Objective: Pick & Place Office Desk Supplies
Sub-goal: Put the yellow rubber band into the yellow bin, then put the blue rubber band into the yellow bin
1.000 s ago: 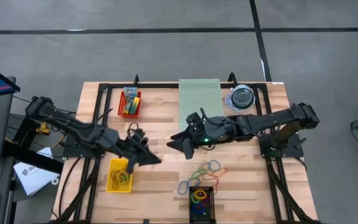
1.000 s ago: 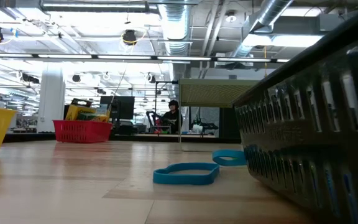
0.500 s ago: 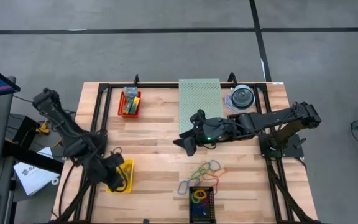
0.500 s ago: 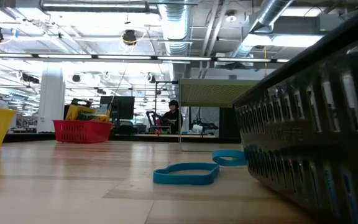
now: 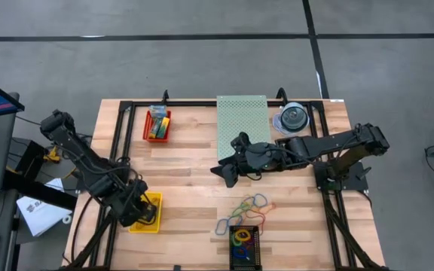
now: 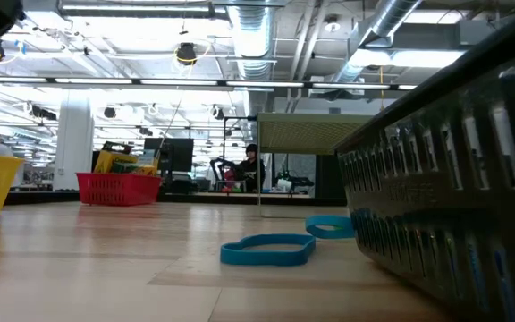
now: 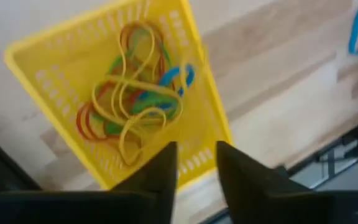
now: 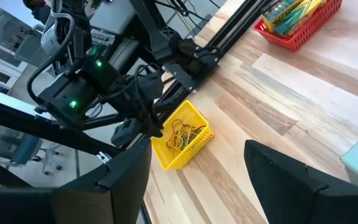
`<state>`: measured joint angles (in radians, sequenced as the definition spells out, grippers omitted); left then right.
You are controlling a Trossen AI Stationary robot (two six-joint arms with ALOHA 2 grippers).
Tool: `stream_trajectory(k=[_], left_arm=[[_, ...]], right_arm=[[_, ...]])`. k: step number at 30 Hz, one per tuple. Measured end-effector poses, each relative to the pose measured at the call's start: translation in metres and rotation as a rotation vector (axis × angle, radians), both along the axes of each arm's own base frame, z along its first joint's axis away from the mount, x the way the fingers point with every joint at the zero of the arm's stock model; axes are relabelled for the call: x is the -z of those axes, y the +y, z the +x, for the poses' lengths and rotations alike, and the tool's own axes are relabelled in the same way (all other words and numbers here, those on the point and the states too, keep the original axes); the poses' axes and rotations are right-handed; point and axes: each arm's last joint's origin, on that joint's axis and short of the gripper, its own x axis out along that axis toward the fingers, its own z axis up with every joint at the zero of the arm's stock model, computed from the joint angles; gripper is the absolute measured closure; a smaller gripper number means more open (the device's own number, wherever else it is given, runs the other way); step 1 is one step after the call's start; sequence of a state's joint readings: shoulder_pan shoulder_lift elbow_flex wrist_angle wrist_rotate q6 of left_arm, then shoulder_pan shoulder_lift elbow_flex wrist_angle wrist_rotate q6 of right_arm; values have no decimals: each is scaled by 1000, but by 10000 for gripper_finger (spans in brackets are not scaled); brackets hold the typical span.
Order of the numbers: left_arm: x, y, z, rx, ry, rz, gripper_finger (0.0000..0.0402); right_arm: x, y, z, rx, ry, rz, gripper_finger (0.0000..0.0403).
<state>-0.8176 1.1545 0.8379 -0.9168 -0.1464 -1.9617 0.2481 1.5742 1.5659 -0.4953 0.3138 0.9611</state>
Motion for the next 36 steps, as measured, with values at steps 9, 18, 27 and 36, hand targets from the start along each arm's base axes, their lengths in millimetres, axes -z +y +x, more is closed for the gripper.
stream_trajectory(k=[9,18,27,36], left_arm=[[0,9,5,-13,-33,65,142],[-23,0,35,178,-521,220,152],[-71,20,83,218,-1045,395,188],[-98,37,96,178,-1296,403,192]], right_arm=[[9,3,-6,-3,100,-15,149],[38,15,-48,150,522,-17,149],[57,58,-87,238,686,38,149],[150,92,-113,349,778,372,165]])
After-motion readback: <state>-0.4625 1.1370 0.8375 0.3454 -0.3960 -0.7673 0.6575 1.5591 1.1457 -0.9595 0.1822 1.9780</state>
